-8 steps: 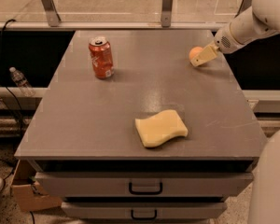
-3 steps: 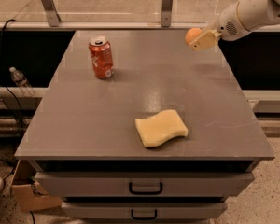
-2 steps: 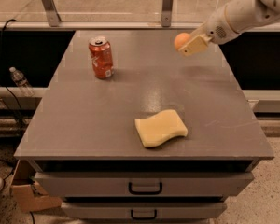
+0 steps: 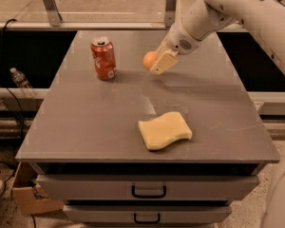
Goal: Move orange near coke can
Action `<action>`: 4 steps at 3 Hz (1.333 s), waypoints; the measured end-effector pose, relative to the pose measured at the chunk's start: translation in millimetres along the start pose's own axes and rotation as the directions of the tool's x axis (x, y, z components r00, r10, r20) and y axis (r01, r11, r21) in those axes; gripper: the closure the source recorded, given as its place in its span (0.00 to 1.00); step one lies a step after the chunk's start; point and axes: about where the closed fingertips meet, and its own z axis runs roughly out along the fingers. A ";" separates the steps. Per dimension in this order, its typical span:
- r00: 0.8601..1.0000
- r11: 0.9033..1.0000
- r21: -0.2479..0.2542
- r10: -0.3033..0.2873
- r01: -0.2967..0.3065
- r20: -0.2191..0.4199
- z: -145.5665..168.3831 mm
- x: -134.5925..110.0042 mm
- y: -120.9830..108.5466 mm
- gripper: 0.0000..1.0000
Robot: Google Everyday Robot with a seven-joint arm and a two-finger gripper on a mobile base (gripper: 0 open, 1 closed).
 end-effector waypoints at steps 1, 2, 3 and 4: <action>0.998 0.993 -0.092 -0.069 0.068 -0.007 33.7 -21.6 14.6 1.00; 0.993 0.982 -0.147 -0.112 0.115 0.027 51.0 -43.6 21.4 1.00; 0.989 0.972 -0.184 -0.142 0.146 0.033 64.9 -56.2 26.2 1.00; 0.987 0.964 -0.212 -0.158 0.161 0.029 75.0 -61.2 28.7 1.00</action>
Offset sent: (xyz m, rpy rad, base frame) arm -0.0019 0.0996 -0.0160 0.0252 0.0678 0.2677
